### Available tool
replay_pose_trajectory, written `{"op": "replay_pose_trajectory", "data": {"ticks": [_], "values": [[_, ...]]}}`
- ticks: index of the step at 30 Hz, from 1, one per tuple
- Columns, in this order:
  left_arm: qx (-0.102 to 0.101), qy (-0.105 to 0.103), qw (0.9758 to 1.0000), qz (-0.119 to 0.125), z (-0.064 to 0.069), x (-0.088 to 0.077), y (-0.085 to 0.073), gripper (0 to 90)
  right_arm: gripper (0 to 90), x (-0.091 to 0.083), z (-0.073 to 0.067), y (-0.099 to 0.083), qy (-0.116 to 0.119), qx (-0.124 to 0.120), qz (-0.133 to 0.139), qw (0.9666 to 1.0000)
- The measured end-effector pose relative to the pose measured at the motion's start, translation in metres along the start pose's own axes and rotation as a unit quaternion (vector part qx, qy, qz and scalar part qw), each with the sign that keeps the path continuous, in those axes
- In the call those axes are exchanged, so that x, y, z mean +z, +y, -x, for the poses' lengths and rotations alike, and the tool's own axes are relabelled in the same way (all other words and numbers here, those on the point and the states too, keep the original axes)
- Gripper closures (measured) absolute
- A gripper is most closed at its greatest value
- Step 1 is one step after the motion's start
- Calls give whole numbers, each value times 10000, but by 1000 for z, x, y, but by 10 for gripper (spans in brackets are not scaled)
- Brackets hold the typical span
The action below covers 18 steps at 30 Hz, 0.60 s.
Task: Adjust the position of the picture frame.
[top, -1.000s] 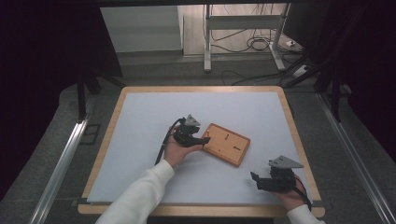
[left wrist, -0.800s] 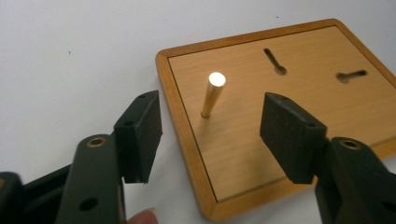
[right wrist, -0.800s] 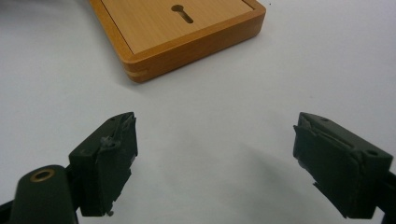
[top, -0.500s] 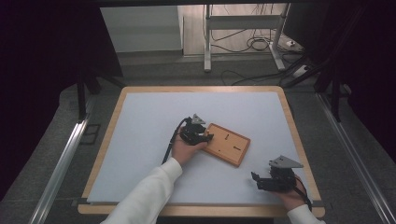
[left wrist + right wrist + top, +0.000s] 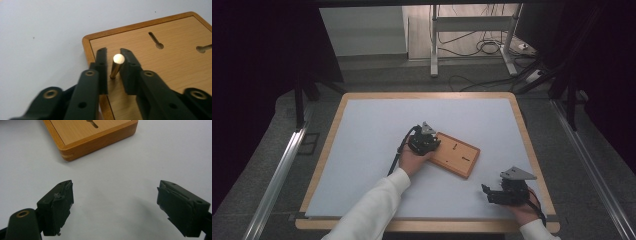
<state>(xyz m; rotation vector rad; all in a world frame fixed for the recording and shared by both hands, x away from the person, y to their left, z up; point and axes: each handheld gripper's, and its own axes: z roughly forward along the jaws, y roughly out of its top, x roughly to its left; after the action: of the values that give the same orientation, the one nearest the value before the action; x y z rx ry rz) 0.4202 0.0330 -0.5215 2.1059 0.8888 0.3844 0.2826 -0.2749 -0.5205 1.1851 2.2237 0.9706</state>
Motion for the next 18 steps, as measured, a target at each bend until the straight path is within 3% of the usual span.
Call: {"op": "replay_pose_trajectory", "data": {"ticks": [3, 9, 18], "values": [[8, 41, 10000, 11, 0, 1, 0, 830, 141, 0, 0, 0, -5, -2, -5, 10000], [-205, -160, 9996, 113, -5, -1, -2, 834, 142, -1, 0, 0, -34, -2, 36, 10000], [-304, -304, 9990, 138, -5, -6, -1, 833, 142, -1, 1, 0, -52, 11, 45, 10000]]}}
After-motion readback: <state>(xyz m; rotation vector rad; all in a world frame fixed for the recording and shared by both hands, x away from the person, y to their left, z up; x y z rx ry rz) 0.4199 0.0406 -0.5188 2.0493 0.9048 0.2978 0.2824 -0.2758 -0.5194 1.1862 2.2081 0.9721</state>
